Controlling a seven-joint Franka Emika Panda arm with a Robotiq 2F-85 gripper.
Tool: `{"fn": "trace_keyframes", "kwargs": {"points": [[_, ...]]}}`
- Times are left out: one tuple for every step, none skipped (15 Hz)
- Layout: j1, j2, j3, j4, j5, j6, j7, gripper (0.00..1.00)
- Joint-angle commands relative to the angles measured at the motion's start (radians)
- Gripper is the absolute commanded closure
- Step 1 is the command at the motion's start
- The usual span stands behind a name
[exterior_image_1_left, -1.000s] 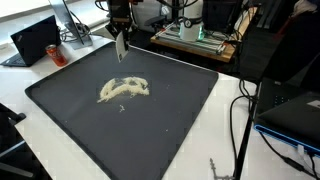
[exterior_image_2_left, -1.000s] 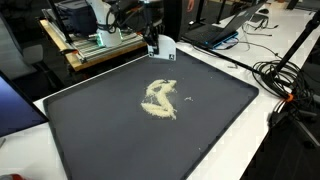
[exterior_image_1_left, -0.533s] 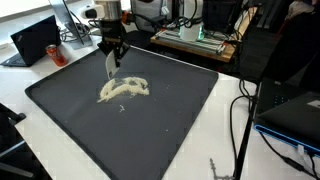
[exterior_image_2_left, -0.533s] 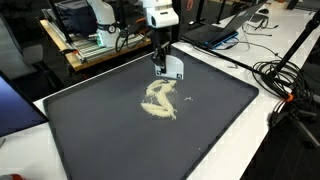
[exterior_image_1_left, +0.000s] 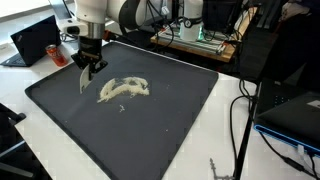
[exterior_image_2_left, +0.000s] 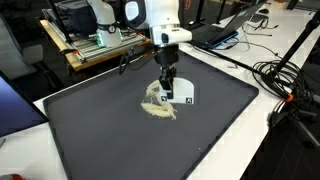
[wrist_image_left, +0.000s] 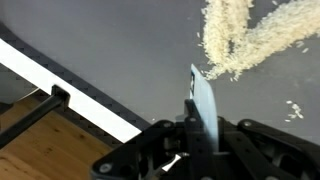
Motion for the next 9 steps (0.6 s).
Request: {"fn": "trace_keyframes", "kwargs": {"points": [[-0.018, 0.019, 0.007, 0.023, -0.043, -0.005, 0.017, 0.96], [-0.019, 0.033, 0.002, 0.038, -0.052, -0.005, 0.015, 0.96], [-0.019, 0.041, 0.0, 0.047, -0.055, -0.005, 0.014, 0.96], [-0.018, 0.043, 0.0, 0.051, -0.056, -0.005, 0.013, 0.99], [-0.013, 0.052, -0.013, 0.044, -0.077, 0.047, 0.011, 0.99], [-0.012, 0.059, -0.021, 0.036, -0.103, 0.085, -0.007, 0.99], [-0.006, 0.067, -0.038, 0.035, -0.135, 0.118, -0.017, 0.99], [-0.007, 0.074, -0.043, 0.034, -0.16, 0.141, -0.028, 0.99], [-0.011, 0.083, -0.046, 0.033, -0.18, 0.167, -0.035, 0.99]]}}
